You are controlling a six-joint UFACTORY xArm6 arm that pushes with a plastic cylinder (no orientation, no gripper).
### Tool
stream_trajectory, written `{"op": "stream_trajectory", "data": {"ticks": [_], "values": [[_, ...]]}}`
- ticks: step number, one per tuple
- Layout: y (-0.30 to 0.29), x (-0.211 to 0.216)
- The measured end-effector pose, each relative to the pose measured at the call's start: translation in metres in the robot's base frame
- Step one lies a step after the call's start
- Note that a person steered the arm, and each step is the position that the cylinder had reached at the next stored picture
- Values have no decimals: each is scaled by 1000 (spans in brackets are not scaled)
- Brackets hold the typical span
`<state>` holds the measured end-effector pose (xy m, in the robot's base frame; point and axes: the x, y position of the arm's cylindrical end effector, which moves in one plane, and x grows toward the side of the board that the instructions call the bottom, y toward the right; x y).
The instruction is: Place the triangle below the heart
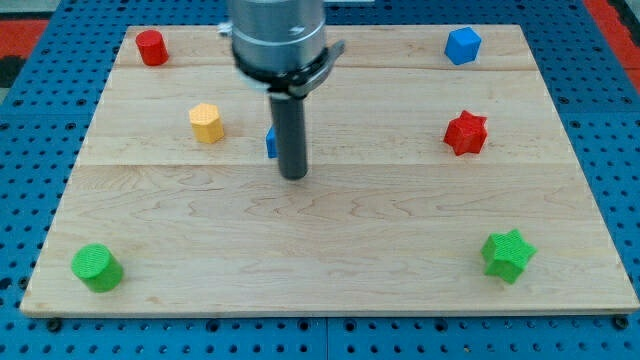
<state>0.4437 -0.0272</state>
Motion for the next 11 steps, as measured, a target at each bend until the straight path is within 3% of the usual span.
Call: {"op": "stream_trajectory", "data": {"ticks": [1, 2, 3, 4, 8, 9, 10, 11], "values": [[1, -50], [3, -60], [5, -24], [-23, -30], [-24, -143], [-50, -57], [-99, -9], [-117, -28]]}}
